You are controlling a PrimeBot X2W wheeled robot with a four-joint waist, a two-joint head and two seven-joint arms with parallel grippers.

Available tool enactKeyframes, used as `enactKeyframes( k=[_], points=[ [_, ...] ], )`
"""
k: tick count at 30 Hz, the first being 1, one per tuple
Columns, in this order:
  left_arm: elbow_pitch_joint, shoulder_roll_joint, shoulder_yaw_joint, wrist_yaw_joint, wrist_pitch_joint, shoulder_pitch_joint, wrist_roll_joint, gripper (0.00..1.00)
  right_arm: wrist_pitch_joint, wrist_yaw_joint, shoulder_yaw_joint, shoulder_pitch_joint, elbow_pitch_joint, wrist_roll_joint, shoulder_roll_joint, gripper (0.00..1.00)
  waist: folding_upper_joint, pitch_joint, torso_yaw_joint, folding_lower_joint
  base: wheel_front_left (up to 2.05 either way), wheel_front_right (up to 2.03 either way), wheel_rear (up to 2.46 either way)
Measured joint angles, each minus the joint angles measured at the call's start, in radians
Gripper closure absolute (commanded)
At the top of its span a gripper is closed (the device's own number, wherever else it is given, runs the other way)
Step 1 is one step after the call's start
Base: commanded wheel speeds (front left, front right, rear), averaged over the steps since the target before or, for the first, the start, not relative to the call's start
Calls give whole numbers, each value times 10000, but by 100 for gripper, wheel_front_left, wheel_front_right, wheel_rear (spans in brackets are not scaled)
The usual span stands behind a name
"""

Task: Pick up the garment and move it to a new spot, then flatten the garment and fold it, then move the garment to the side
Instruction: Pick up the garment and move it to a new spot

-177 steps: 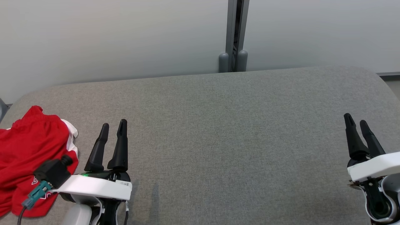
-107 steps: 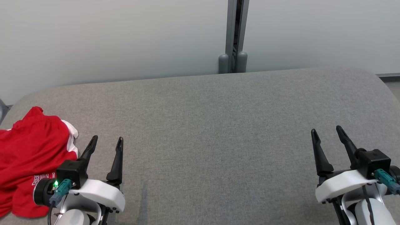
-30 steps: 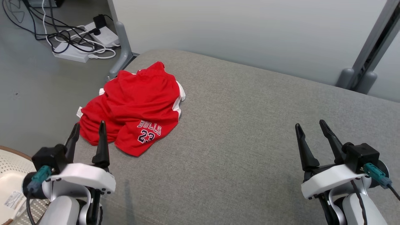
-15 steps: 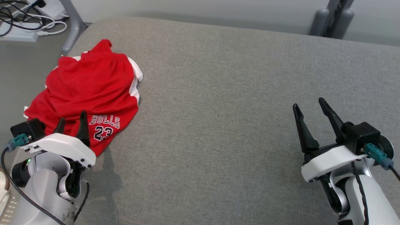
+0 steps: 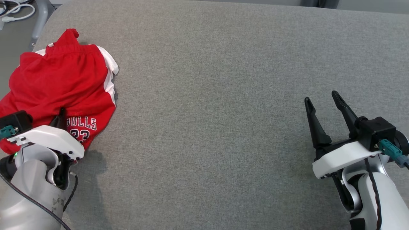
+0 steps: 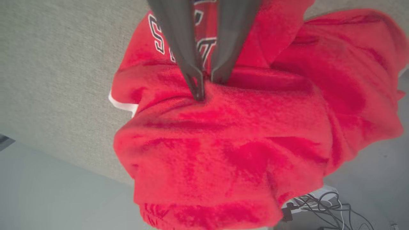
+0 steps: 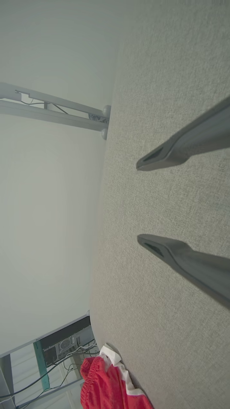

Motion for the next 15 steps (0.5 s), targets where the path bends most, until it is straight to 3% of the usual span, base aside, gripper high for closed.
enactKeyframes(
  k=[8, 15],
  points=[
    [-52, 633, -157, -59, -1206, -341, 493, 100, -115, 2, -224, 35, 59, 0, 44, 0, 0, -468, -4, 0, 0, 0, 0],
    [-2441, 1187, -232, 491, -1492, 91, 1139, 100, -286, 2, -545, 342, 69, 2, 153, 0, 0, -1255, 8, 0, 0, 0, 0]
  ],
)
